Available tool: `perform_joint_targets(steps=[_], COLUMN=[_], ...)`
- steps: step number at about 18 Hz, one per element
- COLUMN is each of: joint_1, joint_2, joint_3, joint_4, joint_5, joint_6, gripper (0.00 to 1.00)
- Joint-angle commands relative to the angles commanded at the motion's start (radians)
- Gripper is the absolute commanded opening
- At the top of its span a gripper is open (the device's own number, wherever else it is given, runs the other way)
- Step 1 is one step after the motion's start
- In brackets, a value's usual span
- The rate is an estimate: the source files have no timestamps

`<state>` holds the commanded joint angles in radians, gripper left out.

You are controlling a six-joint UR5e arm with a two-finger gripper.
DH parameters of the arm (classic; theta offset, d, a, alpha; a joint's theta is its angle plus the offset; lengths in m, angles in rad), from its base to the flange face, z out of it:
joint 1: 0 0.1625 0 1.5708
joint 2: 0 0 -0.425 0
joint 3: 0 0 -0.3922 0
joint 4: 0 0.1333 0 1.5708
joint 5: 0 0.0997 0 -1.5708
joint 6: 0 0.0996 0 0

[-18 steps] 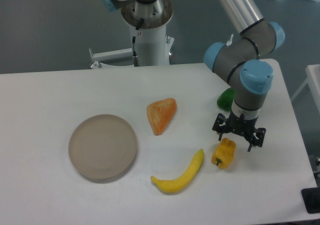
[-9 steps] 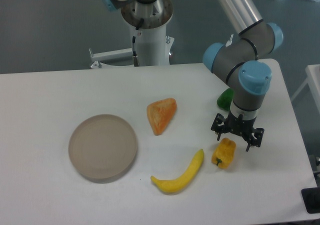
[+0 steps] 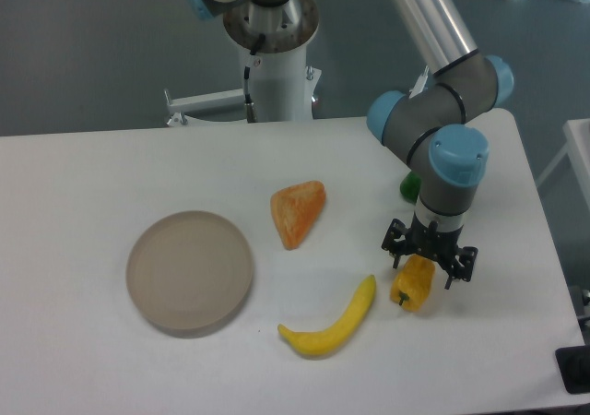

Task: Pick up the yellow pepper from the table
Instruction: 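Close the gripper on the yellow pepper, then lift the held yellow pepper up off the table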

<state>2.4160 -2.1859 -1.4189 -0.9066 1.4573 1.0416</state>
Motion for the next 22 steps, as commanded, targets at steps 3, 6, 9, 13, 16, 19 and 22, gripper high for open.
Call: perform_joint_targets(steps=[3, 6, 9, 13, 16, 19, 22], joint_1=[0.0, 0.002, 0.003, 0.003, 0.003, 0.003, 0.002], joint_2=[0.0, 0.003, 0.006, 0.011, 0.017, 0.025, 0.043], joint_3=[0.003, 0.005, 0.006, 0.024, 0.064, 0.113, 0.135], joint_4=[0.005, 0.003, 0.002, 0.002, -0.005, -0.014, -0.018], joint_5=[0.002, 0.0, 0.0, 0.006, 0.006, 0.006, 0.005], joint_6=[0.003, 0.049, 0.066, 0.098, 0.121, 0.147, 0.247], gripper=[0.99, 0.36, 0.25, 0.25, 0.25, 0.25, 0.26])
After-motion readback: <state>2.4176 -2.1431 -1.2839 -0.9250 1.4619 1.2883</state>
